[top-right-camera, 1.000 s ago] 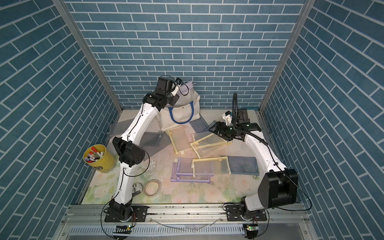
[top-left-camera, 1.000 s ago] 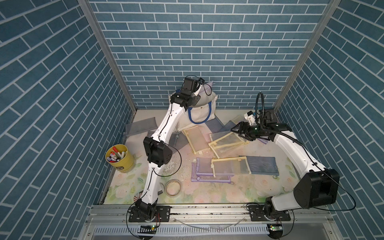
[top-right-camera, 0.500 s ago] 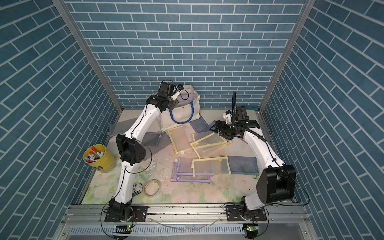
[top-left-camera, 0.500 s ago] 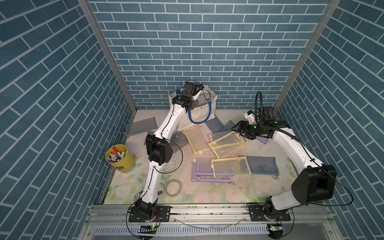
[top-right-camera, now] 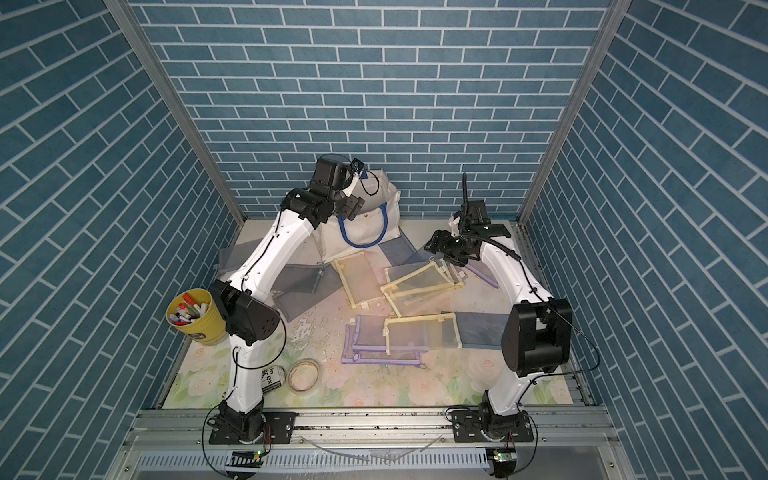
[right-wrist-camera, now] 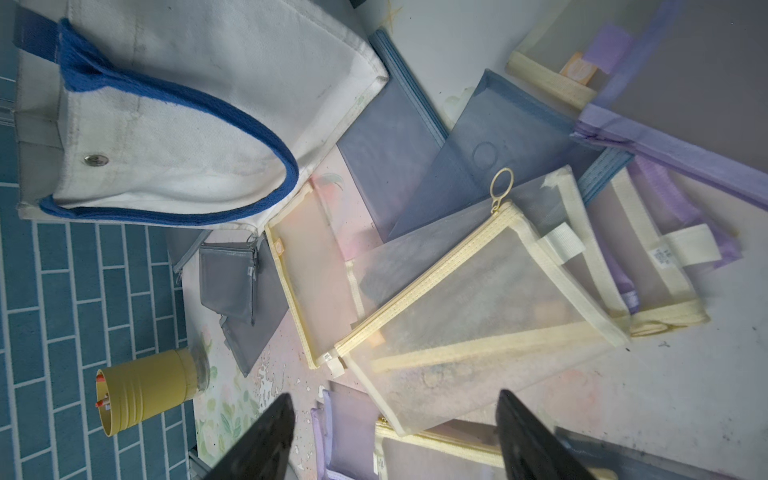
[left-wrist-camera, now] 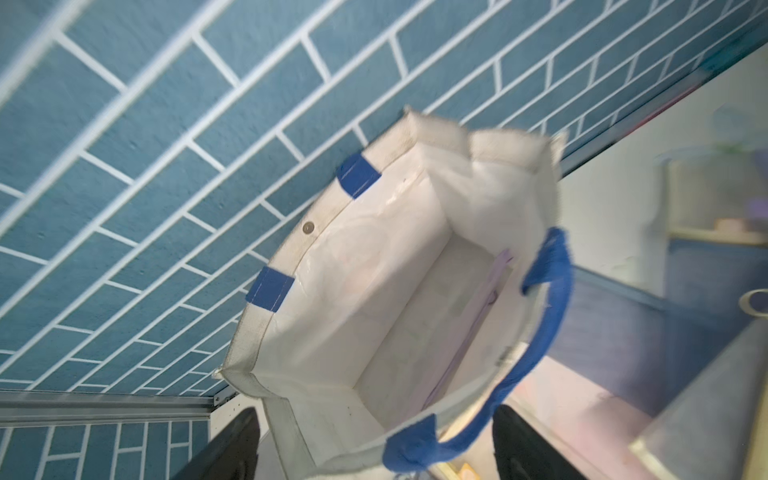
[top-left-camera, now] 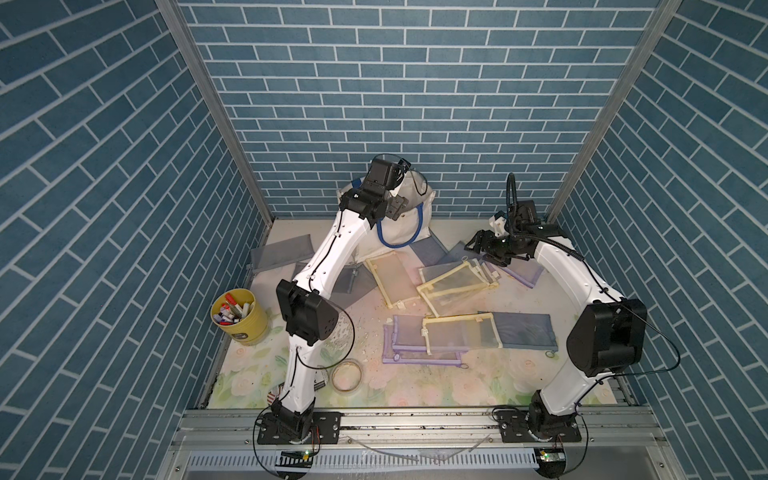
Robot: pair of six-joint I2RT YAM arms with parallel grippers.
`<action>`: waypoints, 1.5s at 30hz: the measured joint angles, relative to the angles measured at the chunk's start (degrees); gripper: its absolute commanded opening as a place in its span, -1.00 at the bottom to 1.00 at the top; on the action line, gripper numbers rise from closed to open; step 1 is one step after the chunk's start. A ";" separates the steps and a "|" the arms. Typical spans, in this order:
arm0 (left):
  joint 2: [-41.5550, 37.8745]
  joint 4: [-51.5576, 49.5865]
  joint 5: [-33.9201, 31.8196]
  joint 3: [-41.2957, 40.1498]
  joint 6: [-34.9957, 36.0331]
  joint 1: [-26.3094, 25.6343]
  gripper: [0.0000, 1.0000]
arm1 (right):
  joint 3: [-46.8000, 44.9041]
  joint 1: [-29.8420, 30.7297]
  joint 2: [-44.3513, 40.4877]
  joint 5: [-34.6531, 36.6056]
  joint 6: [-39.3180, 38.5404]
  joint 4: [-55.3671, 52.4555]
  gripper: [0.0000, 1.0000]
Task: Put the pencil pouch into the canvas bag
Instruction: Place the pencil pouch in the canvas bag, then pick up the pencil pouch.
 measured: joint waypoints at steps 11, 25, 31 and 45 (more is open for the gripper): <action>-6.27 0.26 25.14 -18.93 -26.32 -9.20 0.61 | -28.04 -6.60 -9.81 -7.80 8.13 10.69 0.50; 15.26 2.51 38.21 -11.58 -35.63 -9.22 0.47 | -34.01 -7.48 -1.75 -13.35 13.05 28.41 0.45; 19.28 3.28 38.47 -8.70 -35.76 -8.46 0.42 | -34.58 -8.09 0.59 -14.38 14.29 32.72 0.41; 21.33 12.48 44.76 -17.44 -40.35 -8.46 0.19 | -36.79 -8.35 4.28 -17.64 17.03 41.70 0.08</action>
